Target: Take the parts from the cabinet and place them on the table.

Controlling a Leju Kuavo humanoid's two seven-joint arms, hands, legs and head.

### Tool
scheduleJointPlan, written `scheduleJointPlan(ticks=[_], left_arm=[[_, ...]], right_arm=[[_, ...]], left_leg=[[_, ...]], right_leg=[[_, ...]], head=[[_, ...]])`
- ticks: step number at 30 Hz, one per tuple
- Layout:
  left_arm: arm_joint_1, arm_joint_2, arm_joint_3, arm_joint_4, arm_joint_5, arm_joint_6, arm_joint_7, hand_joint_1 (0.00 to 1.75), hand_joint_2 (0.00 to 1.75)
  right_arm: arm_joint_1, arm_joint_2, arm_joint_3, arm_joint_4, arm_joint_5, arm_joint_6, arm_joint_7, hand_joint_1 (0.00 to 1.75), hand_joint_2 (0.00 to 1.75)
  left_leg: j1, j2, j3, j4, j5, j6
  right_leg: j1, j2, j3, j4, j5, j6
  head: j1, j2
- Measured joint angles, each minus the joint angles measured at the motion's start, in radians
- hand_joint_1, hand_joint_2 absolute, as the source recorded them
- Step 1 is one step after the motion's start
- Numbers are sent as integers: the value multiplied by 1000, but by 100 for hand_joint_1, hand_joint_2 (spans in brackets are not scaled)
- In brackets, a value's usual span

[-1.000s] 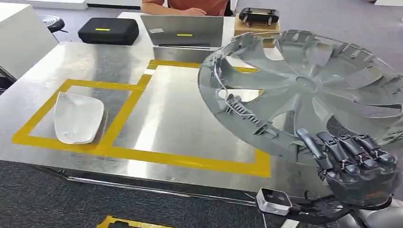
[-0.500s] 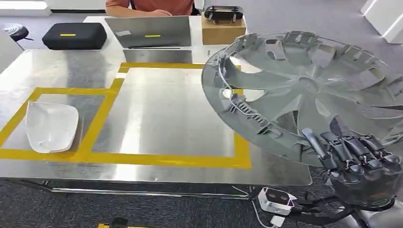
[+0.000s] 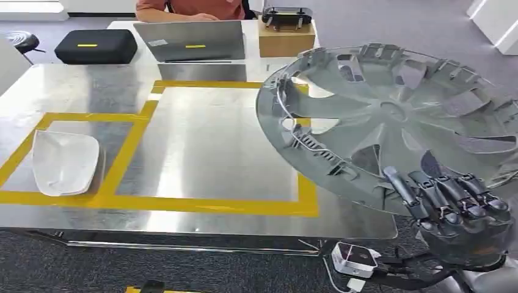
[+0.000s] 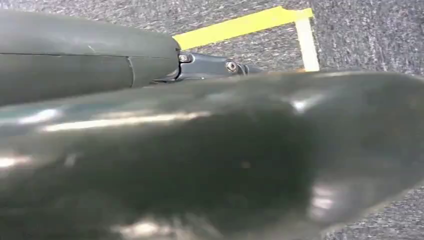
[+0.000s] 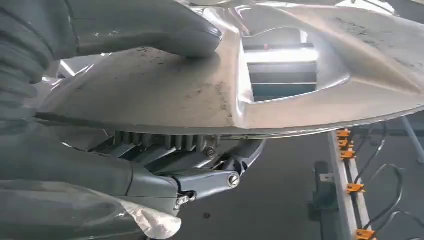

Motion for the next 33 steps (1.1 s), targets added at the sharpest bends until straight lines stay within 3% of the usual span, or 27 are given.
scheduleJointPlan(ticks=[12,18,21,25,29,33], left_arm=[[0,18,-2,2,15,-11,2,0,0],[2,39,1,24,45,-37,-16,0,0],[1,46,2,42,69,-38,-30,0,0],[-6,52,-3,81,120,-33,-53,0,0],[-9,53,-3,110,126,-33,-62,0,0],[-13,53,-3,124,123,-31,-64,0,0]], right_arm=[[2,0,-7,31,0,0,-1,175,175],[-6,0,7,122,0,0,30,175,175],[-21,0,16,173,-2,0,66,175,175],[-45,-9,59,260,2,0,190,175,175],[-51,-10,82,331,5,0,214,175,175],[-88,-18,113,403,6,0,277,175,175]], left_leg=[[-3,0,-2,3,-2,0],[-3,0,-2,4,-3,1],[-3,0,-2,4,-3,1],[-3,-1,-2,4,-3,1],[-3,-1,-3,3,-3,1],[-3,-1,-3,4,-3,1]], right_leg=[[-3,0,1,0,1,1],[-3,-2,1,0,1,1],[-3,-2,1,0,1,1],[-3,-2,1,0,1,1],[-3,-2,1,0,1,1],[-3,-3,0,0,1,1]], head=[[0,0],[0,0],[0,0],[0,0],[0,0],[0,0]])
